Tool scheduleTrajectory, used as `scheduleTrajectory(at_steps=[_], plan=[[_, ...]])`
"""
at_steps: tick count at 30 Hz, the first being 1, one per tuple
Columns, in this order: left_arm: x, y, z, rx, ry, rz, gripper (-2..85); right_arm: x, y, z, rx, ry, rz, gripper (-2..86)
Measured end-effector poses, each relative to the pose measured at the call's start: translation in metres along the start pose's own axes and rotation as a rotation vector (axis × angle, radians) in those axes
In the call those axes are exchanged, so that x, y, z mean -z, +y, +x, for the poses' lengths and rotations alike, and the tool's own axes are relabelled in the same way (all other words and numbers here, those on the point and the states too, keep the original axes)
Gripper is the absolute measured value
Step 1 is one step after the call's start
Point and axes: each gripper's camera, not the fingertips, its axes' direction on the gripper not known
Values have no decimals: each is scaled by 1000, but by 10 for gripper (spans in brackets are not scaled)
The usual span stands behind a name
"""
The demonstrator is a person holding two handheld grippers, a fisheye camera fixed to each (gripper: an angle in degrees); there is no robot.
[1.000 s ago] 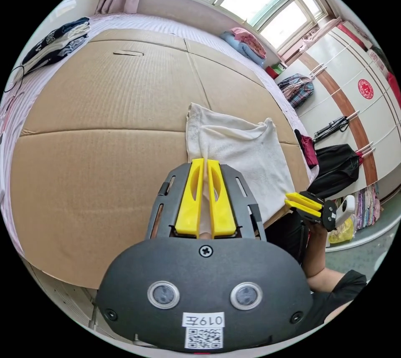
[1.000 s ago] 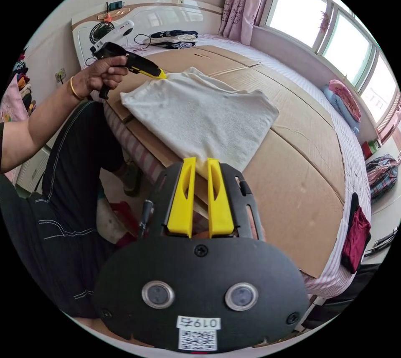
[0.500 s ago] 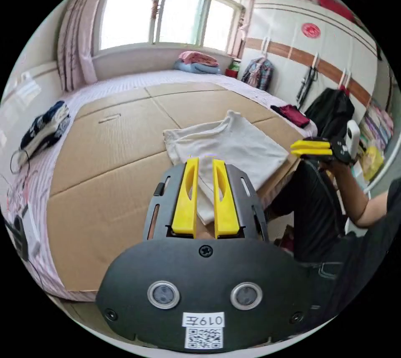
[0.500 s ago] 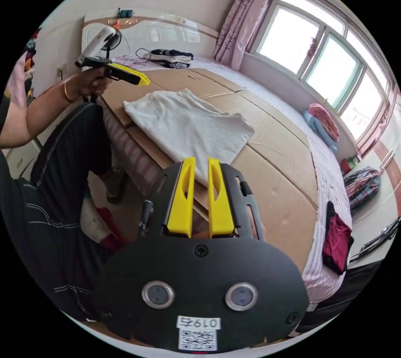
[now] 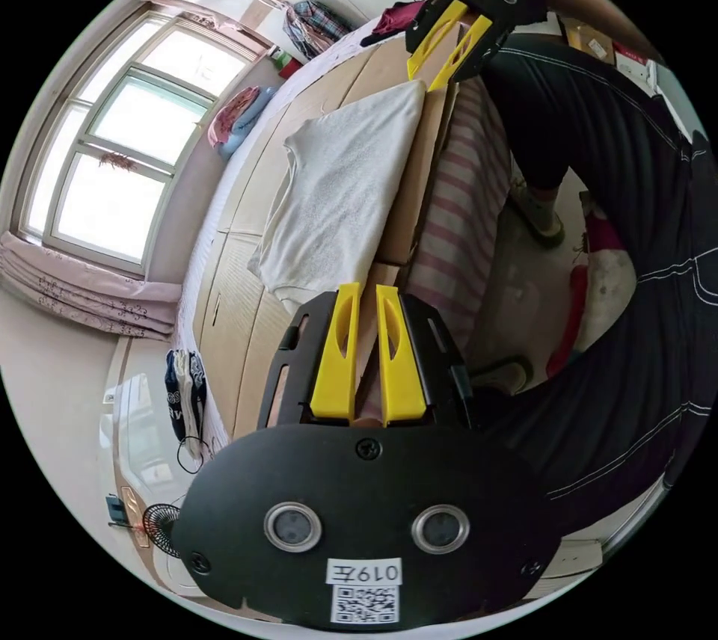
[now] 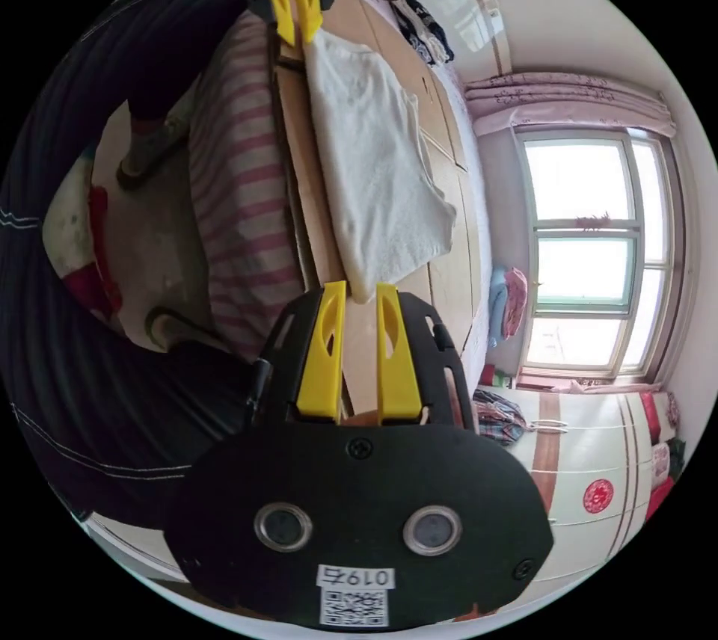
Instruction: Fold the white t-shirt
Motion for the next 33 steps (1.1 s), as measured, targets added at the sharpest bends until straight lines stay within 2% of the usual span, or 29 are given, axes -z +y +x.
scheduleTrajectory(at_steps=[7, 13, 19, 21, 25, 31, 33], plan=[[7, -12, 22, 4, 26, 0, 7, -14, -6, -25, 77, 25, -33, 39], [19, -15, 41, 3, 30, -5, 6, -17, 6, -32, 55, 3, -15, 28], [32, -6, 33, 83, 113, 30, 6, -19, 25, -36, 2, -2, 11, 45], [41, 4, 26, 140, 137, 49, 8, -15, 36, -32, -53, -32, 29, 60], [58, 34, 18, 291, 146, 60, 10, -1, 80, -13, -309, -83, 55, 70], [94, 92, 30, 754, 243, 190, 10, 19, 136, -11, -803, -328, 175, 48], [111, 79, 46, 909, 276, 297, 10, 22, 132, -13, -878, -301, 159, 16]])
